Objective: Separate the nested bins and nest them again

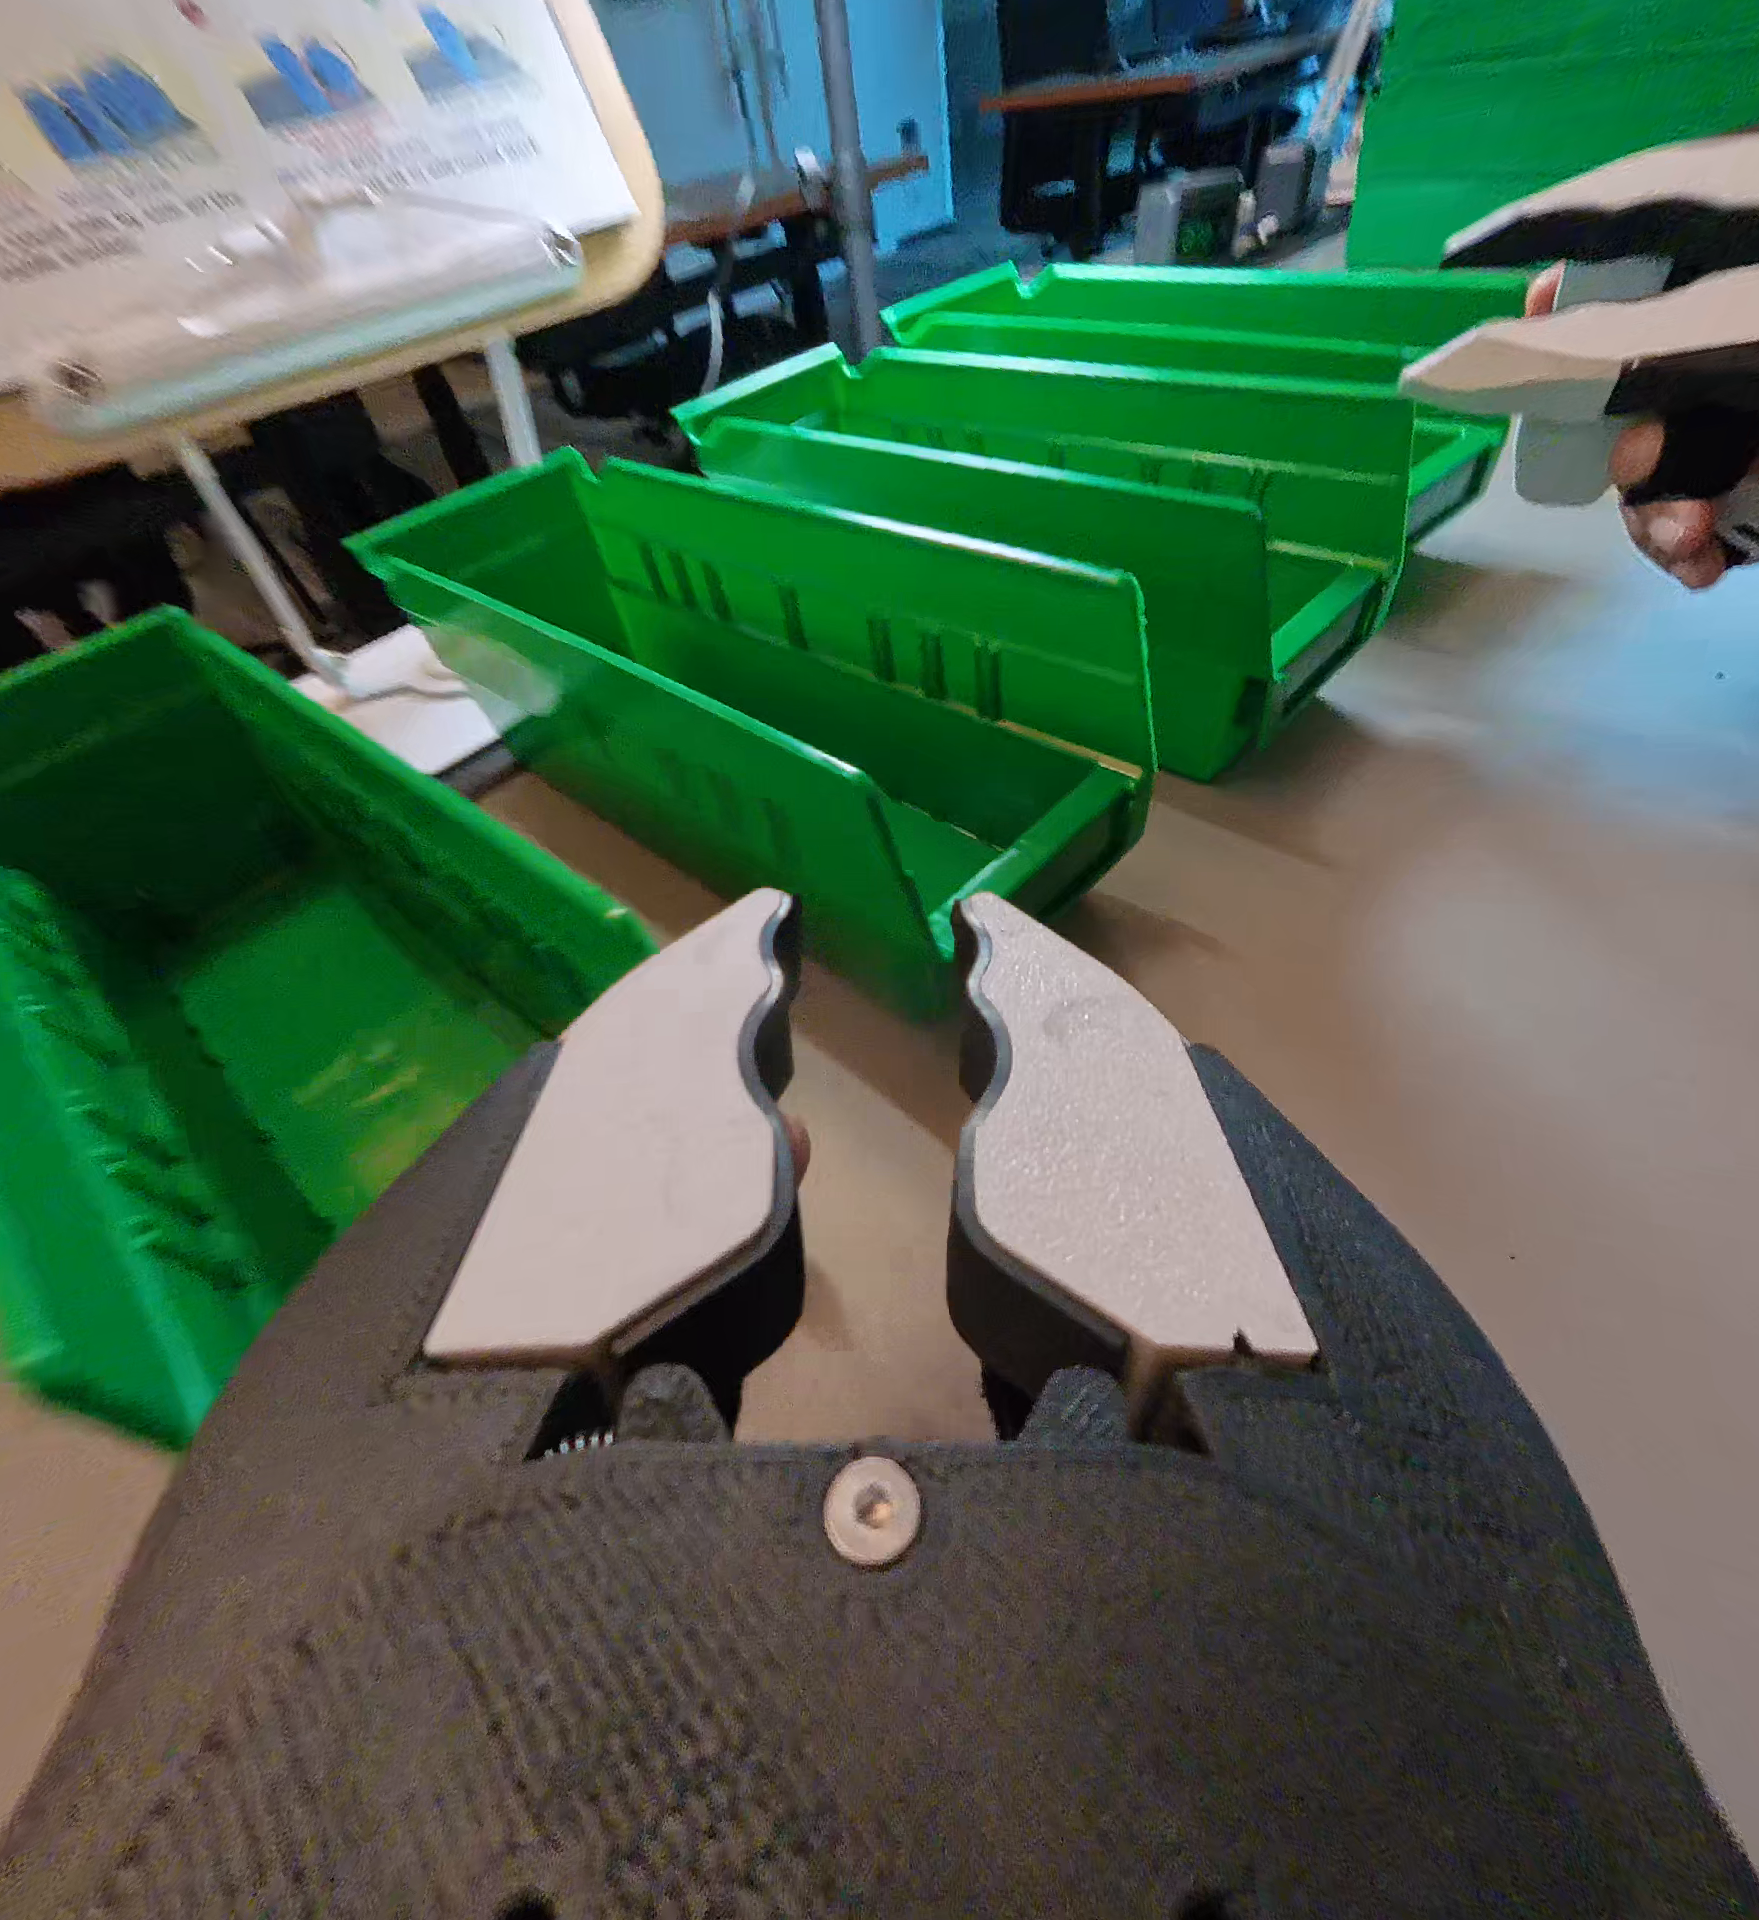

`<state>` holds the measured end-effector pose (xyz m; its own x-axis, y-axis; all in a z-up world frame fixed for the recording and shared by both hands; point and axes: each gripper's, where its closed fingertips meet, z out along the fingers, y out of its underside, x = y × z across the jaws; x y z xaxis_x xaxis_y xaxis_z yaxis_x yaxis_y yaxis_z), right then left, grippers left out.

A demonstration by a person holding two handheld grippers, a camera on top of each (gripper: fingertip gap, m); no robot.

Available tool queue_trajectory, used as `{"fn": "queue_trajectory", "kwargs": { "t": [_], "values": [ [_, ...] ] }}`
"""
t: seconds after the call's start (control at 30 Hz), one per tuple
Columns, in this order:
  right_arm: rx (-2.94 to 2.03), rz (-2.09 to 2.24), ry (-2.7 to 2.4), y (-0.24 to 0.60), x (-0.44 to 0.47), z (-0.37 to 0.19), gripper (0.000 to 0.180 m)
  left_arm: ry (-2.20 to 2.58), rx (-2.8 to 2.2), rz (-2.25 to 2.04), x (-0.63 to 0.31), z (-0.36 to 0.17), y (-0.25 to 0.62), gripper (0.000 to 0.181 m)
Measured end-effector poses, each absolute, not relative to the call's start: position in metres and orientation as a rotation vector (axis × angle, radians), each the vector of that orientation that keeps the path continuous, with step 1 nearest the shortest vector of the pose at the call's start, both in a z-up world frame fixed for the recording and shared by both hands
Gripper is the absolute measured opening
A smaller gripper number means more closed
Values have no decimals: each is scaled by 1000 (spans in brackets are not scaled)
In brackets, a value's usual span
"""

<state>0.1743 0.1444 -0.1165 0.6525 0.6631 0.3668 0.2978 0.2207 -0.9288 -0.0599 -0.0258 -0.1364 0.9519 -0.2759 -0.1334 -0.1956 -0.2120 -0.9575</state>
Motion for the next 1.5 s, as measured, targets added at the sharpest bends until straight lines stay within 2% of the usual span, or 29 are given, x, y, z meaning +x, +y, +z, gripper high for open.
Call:
{"fn": "queue_trajectory", "kwargs": {
  "t": [0.2, 0.43, 0.8, 1.13, 1.37, 1.5],
  "values": [
    [-1444, 328, -782, 163, 194, -122, 55, 117, -1683, -28, -128, -97, -58, 32],
    [-1476, 333, -732, 171, 204, -125, 53, -65, -1647, 43, -196, -95, -75, 37],
    [-1447, 307, -832, 164, 195, -130, 47, -63, -1655, 61, -198, -97, -74, 42],
    [-1498, 296, -854, 170, 200, -137, 49, -46, -1680, 47, -190, -107, -69, 43],
    [-1559, 289, -1222, 157, 197, -167, 60, -81, -1692, 43, -198, -111, -68, 43],
    [-1577, 77, -1526, 159, 204, -193, 65, -87, -1706, 44, -199, -116, -66, 43]
  ]
}}
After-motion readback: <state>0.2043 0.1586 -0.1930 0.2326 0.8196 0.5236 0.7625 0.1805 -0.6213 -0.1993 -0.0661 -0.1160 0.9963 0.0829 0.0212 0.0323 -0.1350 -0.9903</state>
